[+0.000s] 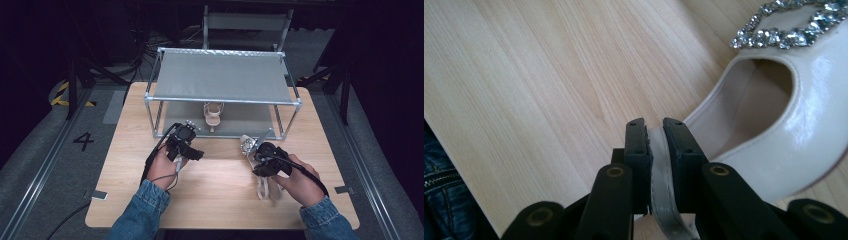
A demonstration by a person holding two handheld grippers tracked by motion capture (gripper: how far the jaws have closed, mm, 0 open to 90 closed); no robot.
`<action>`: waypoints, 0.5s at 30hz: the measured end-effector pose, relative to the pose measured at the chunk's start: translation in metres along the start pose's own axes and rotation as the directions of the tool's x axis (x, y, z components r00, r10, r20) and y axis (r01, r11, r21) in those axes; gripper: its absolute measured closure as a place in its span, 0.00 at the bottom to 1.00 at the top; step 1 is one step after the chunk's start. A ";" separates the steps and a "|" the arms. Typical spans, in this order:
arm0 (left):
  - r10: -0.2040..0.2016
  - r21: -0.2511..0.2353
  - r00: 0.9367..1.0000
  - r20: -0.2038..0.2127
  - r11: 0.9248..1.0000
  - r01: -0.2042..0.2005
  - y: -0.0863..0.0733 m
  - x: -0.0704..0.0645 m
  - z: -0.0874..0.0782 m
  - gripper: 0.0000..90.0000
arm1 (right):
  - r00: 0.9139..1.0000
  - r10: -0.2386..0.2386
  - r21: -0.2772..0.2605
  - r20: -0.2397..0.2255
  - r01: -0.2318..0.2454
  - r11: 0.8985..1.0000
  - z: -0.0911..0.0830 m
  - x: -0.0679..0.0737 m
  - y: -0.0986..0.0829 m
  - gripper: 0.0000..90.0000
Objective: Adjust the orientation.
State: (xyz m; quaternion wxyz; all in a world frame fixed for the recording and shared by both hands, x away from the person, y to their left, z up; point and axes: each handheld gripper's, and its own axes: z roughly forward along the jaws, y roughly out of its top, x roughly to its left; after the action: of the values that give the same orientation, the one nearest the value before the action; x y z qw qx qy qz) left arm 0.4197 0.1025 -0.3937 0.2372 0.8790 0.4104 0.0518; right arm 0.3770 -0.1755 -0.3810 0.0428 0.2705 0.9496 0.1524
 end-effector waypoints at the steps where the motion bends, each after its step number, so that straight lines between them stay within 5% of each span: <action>1: 0.001 -0.002 1.000 -0.001 1.000 -0.001 0.001 0.000 0.001 0.43 | 1.000 0.002 -0.002 0.003 -0.002 1.000 -0.002 0.000 -0.001 0.90; 15: 0.018 0.005 1.000 0.007 1.000 -0.018 0.008 -0.001 0.004 0.43 | 0.998 0.069 -0.063 -0.004 -0.070 0.996 -0.032 -0.013 -0.029 0.90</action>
State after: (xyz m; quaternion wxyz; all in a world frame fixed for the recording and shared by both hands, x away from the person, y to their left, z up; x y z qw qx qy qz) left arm 0.4259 0.0960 -0.3940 0.2358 0.8834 0.4018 0.0499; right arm 0.3680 -0.2146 -0.3598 0.0453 0.3018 0.9343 0.1841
